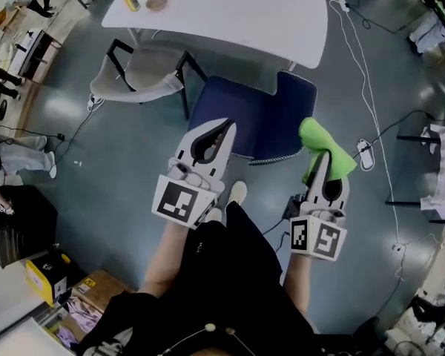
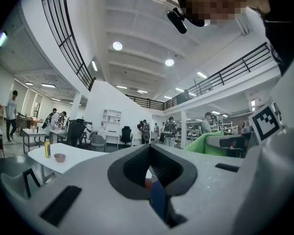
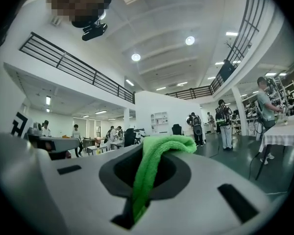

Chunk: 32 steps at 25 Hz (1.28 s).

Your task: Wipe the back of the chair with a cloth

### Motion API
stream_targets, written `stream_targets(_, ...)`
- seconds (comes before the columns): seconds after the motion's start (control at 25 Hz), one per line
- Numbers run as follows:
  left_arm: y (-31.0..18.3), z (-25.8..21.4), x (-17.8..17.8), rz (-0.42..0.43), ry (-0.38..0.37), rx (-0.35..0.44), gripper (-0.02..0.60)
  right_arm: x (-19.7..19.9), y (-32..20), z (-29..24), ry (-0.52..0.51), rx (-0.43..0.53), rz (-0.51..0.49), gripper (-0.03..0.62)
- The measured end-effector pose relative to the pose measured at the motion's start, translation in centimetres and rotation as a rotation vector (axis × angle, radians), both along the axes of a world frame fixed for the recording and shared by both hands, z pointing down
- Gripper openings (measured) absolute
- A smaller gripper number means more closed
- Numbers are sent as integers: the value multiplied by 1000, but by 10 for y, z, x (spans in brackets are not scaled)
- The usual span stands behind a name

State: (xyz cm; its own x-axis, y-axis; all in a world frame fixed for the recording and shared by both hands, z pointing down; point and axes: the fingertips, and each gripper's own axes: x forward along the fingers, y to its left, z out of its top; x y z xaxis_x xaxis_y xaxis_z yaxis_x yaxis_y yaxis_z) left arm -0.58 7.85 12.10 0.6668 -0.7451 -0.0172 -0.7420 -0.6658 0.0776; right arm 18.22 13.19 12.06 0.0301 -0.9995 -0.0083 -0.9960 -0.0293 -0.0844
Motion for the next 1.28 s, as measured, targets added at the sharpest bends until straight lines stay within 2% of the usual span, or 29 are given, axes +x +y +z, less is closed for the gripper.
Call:
stream_targets(0.32, -29, 24, 8, -25, 4, -67, 2, 25, -43, 25, 33, -66, -20, 18)
stream_targets(0.48, -34, 34, 18, 27, 2, -78, 2, 38, -57, 40, 75, -104, -13, 18)
stream_targets(0.6, -41, 39, 25, 71, -9, -65, 2, 45, -75, 49, 147, -129, -25, 18)
stream_targets(0.92, -62, 61, 29, 144, -17, -99, 2, 58, -134, 75, 312, -186, -66, 18)
stream_targets(1.12, -58, 80, 31, 164, 13, -125, 2, 62, -172, 109, 462, -248, -131, 18)
stream_targets(1.28, -52, 105, 36, 206, -16, -162, 2, 64, -194, 135, 558, -287, -186, 18)
